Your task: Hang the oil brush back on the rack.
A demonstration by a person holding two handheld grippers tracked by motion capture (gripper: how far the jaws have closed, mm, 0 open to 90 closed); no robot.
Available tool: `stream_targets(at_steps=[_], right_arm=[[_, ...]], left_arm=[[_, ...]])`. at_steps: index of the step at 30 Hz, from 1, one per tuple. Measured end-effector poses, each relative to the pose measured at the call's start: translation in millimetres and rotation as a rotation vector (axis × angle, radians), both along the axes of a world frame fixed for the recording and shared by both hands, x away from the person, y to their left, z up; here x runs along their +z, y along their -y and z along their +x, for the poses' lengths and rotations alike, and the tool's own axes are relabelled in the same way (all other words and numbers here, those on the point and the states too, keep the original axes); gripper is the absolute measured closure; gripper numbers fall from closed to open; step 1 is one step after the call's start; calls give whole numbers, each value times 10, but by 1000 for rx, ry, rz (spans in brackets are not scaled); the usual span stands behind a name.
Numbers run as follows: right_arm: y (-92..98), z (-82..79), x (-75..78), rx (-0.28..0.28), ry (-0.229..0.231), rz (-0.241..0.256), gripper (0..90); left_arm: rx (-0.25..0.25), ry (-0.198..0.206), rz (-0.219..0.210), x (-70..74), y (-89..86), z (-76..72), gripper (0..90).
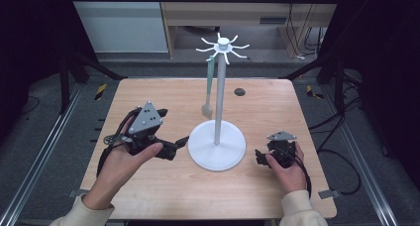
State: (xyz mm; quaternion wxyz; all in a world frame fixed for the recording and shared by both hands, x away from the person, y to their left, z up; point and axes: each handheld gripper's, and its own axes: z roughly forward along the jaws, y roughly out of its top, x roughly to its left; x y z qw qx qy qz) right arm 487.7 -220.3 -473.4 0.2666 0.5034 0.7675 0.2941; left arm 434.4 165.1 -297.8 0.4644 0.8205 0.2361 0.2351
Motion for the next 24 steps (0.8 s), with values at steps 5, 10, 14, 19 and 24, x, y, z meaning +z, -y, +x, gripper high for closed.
stream_targets(at_steps=[5, 10, 14, 19, 24], right_arm=[[1, 0, 0, 0, 0, 0, 96], [5, 1, -1, -1, 1, 0, 96], [4, -1, 0, -1, 1, 0, 96], [5, -2, 0, -2, 1, 0, 96], [4, -1, -1, -1, 1, -2, 96]], left_arm=[[-5, -22, 25, -157, -7, -4, 35], [-5, -36, 51, -289, -6, -1, 35], [-15, -53, 65, -398, -1, -5, 35], [-14, -60, 89, -517, -2, -18, 36], [-8, -73, 104, -650, -37, -25, 36]])
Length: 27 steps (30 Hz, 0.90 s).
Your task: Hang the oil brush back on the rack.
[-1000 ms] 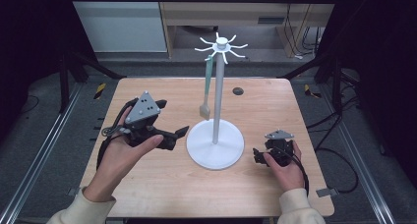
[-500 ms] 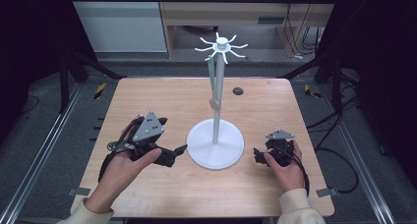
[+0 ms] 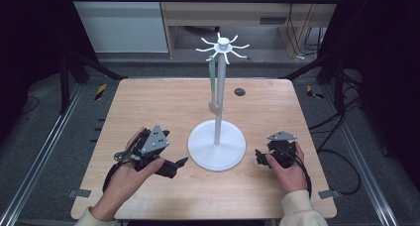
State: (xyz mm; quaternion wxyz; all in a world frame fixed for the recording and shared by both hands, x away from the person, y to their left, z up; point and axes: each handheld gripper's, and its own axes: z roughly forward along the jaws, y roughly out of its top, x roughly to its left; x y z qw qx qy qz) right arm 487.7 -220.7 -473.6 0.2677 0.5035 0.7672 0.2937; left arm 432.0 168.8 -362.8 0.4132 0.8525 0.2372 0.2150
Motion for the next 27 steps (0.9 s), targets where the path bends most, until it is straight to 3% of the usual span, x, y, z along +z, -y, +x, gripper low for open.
stream_targets(at_steps=[10, 27], right_arm=[[-8, -5, 0, -1, -5, 1, 96], [-12, -6, -4, 0, -1, -4, 99]], left_arm=[[27, -29, 9, -259, -131, 14, 36], [123, -81, 12, -679, -525, 94, 37]])
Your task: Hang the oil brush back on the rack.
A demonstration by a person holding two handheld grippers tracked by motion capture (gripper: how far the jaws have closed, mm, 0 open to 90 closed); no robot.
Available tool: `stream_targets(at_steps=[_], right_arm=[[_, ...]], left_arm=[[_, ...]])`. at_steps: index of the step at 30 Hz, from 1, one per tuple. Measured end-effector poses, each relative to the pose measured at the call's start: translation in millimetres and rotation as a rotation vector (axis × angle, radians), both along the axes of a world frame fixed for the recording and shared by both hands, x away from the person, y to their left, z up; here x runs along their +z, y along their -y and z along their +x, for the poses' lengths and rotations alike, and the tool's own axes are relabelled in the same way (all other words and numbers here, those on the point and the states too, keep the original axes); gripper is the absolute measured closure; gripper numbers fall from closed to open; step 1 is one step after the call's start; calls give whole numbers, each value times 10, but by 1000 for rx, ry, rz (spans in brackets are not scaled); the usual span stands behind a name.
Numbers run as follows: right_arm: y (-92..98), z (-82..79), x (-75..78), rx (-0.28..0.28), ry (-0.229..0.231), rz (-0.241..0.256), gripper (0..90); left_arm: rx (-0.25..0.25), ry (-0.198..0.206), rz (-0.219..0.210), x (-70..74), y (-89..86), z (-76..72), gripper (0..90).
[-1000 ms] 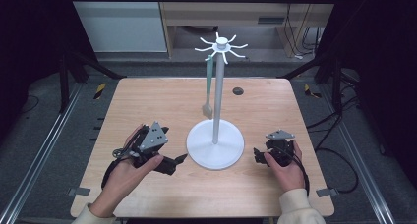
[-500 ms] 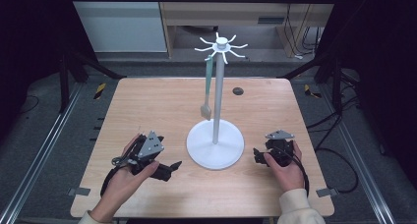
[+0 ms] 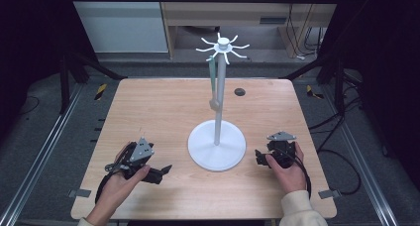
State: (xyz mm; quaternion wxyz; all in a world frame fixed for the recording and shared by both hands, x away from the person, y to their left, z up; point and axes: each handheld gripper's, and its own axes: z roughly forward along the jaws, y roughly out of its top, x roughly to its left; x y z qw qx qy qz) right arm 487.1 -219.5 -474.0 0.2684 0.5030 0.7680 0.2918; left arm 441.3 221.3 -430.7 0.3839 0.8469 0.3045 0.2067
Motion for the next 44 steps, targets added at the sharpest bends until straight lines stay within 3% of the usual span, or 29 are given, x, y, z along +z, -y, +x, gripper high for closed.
stream_targets(at_steps=[19, 38, 44], right_arm=[[7, -3, 3, 4, 8, -5, 102], [3, -13, 4, 16, 13, -6, 100], [6, -14, 4, 17, 14, -6, 99]], left_arm=[[125, -15, -31, -288, -466, 85, 37], [257, -37, -2, -491, -879, 133, 37], [260, -54, 22, -525, -855, 145, 38]])
